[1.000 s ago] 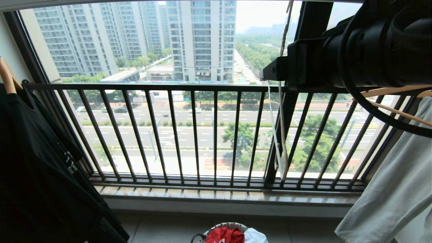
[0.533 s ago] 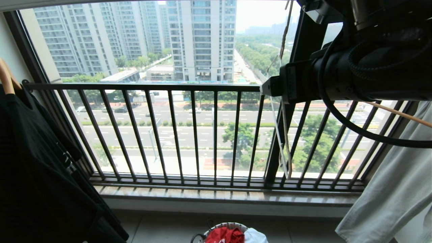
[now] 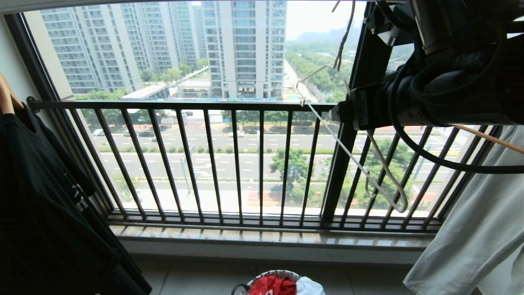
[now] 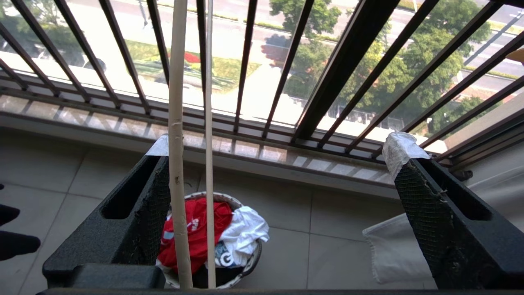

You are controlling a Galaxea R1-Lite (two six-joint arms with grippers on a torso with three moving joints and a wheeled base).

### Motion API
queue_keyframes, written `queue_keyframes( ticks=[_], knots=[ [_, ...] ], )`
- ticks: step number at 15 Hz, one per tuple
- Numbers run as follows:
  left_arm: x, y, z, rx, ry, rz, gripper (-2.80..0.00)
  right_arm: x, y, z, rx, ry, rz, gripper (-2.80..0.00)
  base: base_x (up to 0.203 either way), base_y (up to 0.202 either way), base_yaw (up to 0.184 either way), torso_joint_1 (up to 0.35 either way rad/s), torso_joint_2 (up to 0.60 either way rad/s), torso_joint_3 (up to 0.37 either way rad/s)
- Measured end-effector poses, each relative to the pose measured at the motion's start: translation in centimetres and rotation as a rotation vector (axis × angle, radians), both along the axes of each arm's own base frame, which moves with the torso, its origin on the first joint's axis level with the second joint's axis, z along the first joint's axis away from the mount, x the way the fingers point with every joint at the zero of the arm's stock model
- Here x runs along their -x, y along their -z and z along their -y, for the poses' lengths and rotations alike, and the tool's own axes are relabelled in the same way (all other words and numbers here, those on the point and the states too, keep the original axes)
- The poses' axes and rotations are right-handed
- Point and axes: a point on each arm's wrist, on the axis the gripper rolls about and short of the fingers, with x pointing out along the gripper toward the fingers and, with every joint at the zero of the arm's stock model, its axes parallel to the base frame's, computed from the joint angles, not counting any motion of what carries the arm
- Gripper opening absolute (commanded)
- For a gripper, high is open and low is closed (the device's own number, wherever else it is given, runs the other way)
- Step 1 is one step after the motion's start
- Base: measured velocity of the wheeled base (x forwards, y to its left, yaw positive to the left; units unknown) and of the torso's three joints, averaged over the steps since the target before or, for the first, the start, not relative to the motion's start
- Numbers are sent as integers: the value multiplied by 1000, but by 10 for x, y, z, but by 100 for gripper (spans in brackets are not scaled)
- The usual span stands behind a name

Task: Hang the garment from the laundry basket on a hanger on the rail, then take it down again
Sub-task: Pick up the clothes rack on the clothesline

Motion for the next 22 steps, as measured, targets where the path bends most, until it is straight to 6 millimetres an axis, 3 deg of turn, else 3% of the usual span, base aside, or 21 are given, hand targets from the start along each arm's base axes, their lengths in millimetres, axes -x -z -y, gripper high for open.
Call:
queue_keyframes(
  ticks=[22],
  knots=[
    [0,0,0,0,0,0,-280,9,29,6,18,-155,-142,0,0,0,0,0,0,0]
  ],
)
